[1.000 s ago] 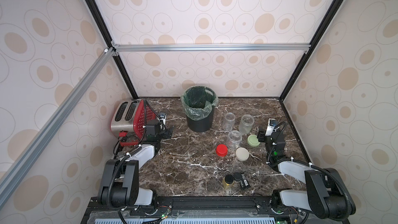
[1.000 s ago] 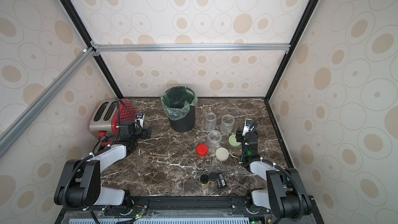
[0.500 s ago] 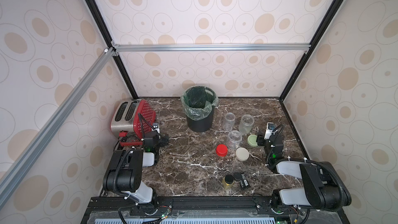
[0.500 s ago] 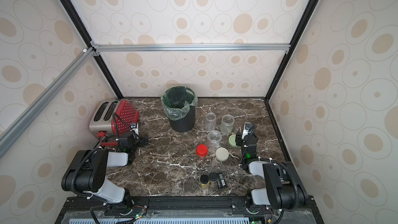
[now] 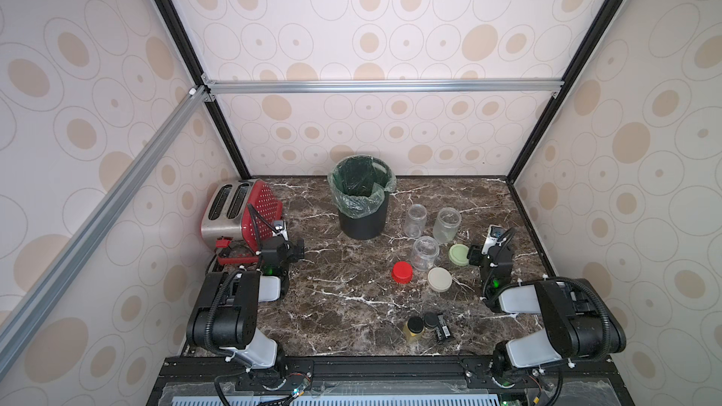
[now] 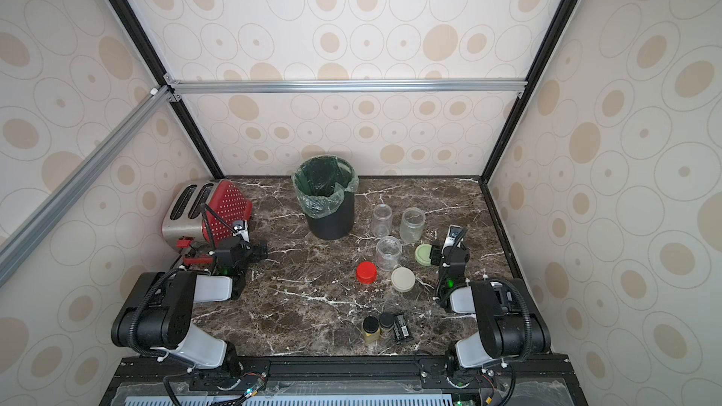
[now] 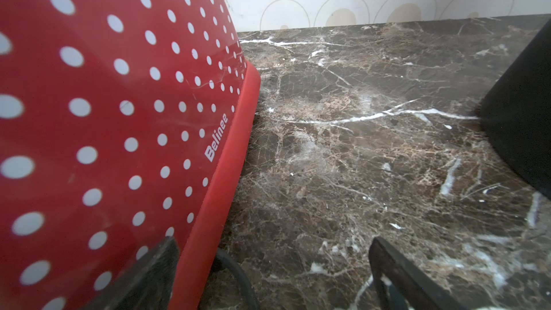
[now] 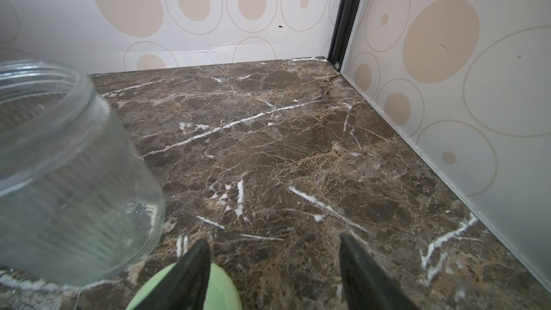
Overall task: Empty expired oatmeal from jars
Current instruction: Reset both arms
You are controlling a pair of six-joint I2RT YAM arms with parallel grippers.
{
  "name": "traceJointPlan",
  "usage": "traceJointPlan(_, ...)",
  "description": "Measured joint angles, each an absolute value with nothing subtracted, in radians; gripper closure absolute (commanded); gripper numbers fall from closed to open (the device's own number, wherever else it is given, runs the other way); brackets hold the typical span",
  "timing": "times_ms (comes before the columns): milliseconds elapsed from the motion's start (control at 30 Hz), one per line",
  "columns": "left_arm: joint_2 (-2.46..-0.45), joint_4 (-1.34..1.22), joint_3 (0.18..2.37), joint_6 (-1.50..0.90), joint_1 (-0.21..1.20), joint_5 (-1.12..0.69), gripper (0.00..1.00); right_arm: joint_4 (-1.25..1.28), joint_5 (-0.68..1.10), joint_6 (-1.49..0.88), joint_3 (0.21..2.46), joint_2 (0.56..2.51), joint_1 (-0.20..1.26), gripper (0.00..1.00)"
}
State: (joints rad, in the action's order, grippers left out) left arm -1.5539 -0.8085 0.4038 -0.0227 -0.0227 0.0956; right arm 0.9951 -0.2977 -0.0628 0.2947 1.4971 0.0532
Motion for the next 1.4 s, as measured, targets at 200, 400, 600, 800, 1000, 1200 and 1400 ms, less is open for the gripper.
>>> traceJointPlan(200, -1.554, -0.809, 0.404, -0.023, -0.023, 0.096, 0.01, 0.958, -0.287, -0.062, 0.345, 1.544, 0.055, 0.00)
traceJointPlan(400, -1.554, -0.810, 0.404, -0.024, -0.023, 0.096, 0.01, 0.907, -0.287, -0.056, 0.370, 1.550, 0.059, 0.00)
traceJointPlan(600, -1.554, -0.812, 0.404, -0.025, -0.023, 0.096, 0.01, 0.905, -0.292, -0.047, 0.371, 1.551, 0.070, 0.00)
traceJointPlan(800, -1.554, -0.812, 0.404, -0.027, -0.025, 0.096, 0.01, 0.904, -0.292, -0.043, 0.371, 1.551, 0.072, 0.00)
traceJointPlan(1000, -1.554, -0.812, 0.404, -0.027, -0.025, 0.096, 0.01, 0.904, -0.290, -0.040, 0.371, 1.552, 0.072, 0.00)
traceJointPlan(1200, -1.554, -0.812, 0.404, -0.027, -0.025, 0.096, 0.01, 0.904, -0.289, -0.040, 0.370, 1.552, 0.072, 0.00)
traceJointPlan(1400, -1.554, -0.813, 0.404, -0.028, -0.025, 0.096, 0.01, 0.904, -0.290, -0.036, 0.371, 1.552, 0.072, 0.00)
